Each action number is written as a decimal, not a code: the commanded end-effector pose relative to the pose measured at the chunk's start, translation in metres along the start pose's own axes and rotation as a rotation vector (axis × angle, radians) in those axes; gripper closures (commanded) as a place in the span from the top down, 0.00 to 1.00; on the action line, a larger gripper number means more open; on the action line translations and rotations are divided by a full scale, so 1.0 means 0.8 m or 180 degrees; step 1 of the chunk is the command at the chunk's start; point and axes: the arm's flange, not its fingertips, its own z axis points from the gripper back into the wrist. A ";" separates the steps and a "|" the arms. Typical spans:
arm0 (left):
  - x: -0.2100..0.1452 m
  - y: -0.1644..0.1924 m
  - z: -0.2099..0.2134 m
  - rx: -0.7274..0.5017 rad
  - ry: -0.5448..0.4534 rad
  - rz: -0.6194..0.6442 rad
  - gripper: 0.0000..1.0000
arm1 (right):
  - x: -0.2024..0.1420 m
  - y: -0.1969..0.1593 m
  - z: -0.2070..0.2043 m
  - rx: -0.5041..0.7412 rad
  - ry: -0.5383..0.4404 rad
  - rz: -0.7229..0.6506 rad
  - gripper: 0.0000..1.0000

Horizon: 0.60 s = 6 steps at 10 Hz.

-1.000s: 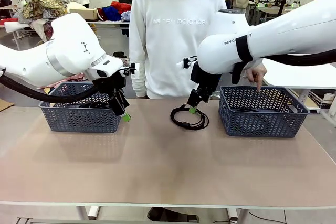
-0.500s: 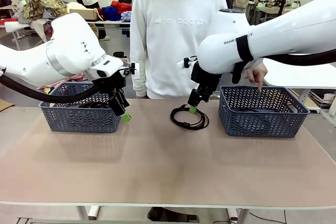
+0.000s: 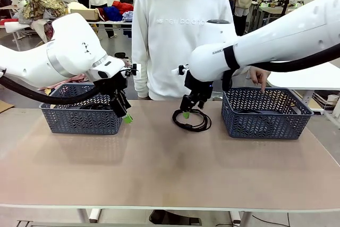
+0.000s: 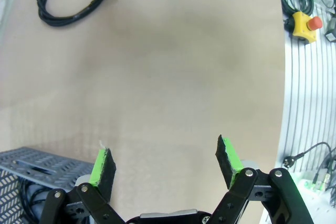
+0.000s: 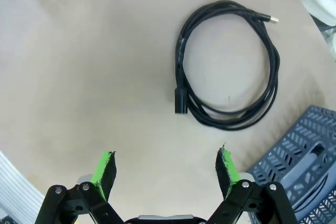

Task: Organize the cables according to human instructions.
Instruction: Pick up a bundle of cables and place it in the basket indicated by the human.

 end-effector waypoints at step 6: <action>-0.003 0.001 0.002 0.0001 -0.0004 -0.0008 1.00 | 0.072 0.029 -0.082 -0.0145 0.0095 -0.0155 1.00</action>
